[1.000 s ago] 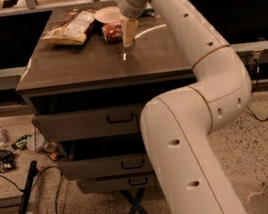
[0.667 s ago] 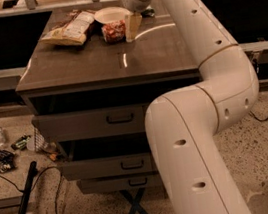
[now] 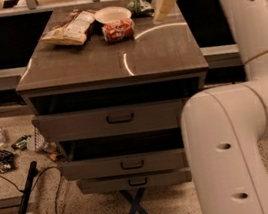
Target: Move coke can near paper bowl
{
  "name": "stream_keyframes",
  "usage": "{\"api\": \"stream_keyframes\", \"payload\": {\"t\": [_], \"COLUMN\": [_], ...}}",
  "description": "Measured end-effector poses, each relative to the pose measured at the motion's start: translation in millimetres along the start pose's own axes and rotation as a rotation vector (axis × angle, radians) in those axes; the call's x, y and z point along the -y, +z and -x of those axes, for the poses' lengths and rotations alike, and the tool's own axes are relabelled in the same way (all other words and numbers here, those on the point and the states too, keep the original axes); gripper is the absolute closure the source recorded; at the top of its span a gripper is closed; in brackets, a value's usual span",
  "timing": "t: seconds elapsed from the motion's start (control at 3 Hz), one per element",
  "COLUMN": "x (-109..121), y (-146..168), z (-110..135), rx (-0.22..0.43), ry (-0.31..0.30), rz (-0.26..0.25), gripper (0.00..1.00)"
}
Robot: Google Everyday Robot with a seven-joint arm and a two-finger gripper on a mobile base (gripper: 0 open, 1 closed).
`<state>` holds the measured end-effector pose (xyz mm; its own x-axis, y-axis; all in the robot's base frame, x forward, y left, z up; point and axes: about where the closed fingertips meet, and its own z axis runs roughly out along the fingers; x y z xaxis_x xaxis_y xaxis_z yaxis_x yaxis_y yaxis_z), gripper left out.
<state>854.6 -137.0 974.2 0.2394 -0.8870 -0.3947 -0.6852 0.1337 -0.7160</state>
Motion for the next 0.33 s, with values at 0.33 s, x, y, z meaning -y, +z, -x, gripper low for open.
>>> {"api": "stream_keyframes", "payload": {"t": [0.33], "x": [-2.4], "y": [-5.9], "z": [-16.4], "rx": [-0.015], "ry": [0.019], "rz": [-0.002], "gripper": [0.00]}}
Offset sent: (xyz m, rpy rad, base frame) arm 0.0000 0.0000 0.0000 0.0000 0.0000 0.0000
